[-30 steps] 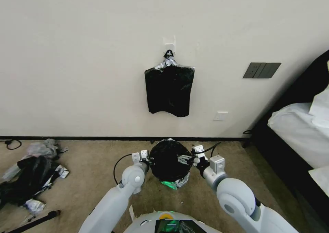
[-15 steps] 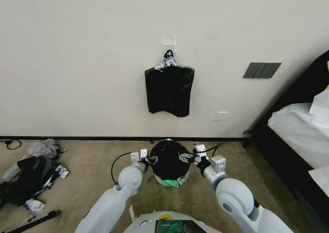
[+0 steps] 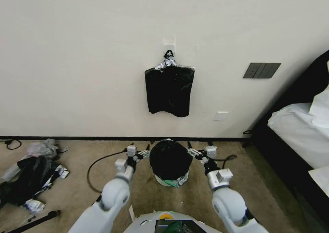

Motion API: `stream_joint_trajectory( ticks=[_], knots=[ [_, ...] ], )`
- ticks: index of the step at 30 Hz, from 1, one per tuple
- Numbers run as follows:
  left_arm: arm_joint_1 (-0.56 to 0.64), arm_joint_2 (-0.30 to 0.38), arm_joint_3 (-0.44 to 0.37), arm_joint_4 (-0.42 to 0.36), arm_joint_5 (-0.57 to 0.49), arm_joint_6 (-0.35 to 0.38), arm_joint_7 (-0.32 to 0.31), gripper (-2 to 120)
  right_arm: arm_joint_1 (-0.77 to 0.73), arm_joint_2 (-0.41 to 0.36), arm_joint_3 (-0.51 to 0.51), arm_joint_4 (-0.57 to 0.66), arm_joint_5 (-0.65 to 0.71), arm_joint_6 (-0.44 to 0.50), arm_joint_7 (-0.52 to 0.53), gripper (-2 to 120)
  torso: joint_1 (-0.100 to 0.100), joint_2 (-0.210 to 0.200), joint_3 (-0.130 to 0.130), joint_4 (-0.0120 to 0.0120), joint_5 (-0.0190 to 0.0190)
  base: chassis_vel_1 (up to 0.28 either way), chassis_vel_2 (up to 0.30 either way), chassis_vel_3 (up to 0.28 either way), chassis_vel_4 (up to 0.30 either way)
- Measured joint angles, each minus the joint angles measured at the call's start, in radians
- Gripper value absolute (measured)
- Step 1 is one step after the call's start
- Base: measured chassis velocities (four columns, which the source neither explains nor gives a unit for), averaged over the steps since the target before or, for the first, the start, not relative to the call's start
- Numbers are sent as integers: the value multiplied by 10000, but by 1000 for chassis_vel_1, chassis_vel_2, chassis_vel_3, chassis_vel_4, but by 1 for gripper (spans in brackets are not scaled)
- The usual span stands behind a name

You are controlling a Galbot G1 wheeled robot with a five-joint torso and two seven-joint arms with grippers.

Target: Place a trash bag onto the trash bin.

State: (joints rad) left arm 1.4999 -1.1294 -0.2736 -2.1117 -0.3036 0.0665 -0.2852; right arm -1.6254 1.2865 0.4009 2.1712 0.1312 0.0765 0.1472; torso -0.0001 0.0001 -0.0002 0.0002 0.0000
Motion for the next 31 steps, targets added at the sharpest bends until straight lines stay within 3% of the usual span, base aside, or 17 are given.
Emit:
stream_joint_trajectory(
  ticks=[2, 10, 15, 31],
  knots=[
    [739, -390, -501, 63, 1504, -1054, 273, 100, -569, 584, 363, -60, -471, 995, -358, 100, 0, 0, 0, 0, -2, 0, 0, 0, 0],
    [2056, -1207, -1037, -443, 2515, -2094, 581, 100, -1781, 1497, 692, 220, -1450, 2472, -487, 100, 0, 0, 0, -2, -1, 0, 0, 0, 0],
    [2385, -1413, -1075, -767, 2775, -2106, 569, 100, -2097, 1699, 432, 190, -1660, 2778, -382, 100, 0, 0, 1, -3, 0, 0, 0, 0, 0],
    [2388, -1413, -1052, -816, 2764, -2036, 516, 100, -2074, 1665, 372, 166, -1673, 2729, -336, 100, 1, -1, 1, -2, 0, 0, 0, 0, 0]
  ],
)
